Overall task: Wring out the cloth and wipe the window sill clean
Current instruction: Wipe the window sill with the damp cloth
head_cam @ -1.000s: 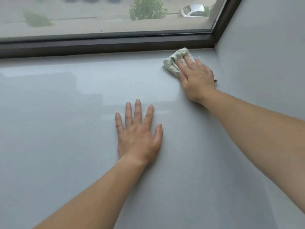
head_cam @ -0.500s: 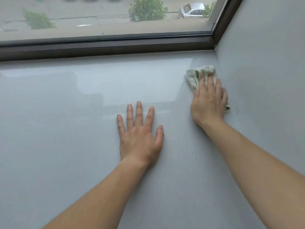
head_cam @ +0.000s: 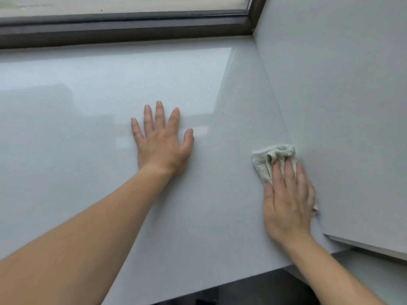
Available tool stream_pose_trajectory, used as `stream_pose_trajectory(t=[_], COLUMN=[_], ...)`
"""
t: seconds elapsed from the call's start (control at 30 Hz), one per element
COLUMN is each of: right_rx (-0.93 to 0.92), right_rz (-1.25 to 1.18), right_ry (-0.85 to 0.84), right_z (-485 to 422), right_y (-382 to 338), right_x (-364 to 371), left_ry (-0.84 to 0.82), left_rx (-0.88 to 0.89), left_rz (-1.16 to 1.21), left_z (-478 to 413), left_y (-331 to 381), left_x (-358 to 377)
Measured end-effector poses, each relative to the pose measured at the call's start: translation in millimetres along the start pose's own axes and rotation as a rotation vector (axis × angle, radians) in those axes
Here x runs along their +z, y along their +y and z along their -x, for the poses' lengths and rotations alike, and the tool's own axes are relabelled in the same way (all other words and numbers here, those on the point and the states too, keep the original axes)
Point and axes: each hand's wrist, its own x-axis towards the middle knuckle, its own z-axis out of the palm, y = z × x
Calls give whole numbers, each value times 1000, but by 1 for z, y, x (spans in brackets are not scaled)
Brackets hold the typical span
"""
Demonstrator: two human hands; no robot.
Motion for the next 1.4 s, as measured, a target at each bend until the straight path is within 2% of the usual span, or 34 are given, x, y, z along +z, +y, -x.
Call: stream_pose_trajectory(t=[0.13,0.2,0.37,0.57,0.7,0.83,0.93,1.1,1.2,1.33,1.4], right_rx=[-31,-75,-162,-83,-58,-232,-329,-598,-663,-474,-487], right_rz=[-33,-31,-19,-113,-182,-201,-247,-364,-428,-681,-700], right_ry=[-41,-50,-60,-8,32,46,99,138,53,-242,-321], right_z=[-74,-83,5,112,138,146,154,169,172,179,188], right_y=[-20,-19,25,46,20,-47,-86,-138,-165,-197,-217], right_x=[-6,-7,-5,10,18,31,38,43,39,8,-12], left_ry=[57,86,88,100,124,135,172,182,181,185,190], left_rx=[56,115,201,52,13,44,-47,-183,-286,-471,-517], left_rz=[170,212,189,174,195,286,365,422,486,573,568], left_z=[7,22,126,240,270,279,288,315,329,353,372], left_y=[-5,-9,-32,-91,-123,-140,-150,-173,-184,-198,-208], left_x=[-3,-4,-1,-3,-1,-3,-15,-34,-44,-71,-91])
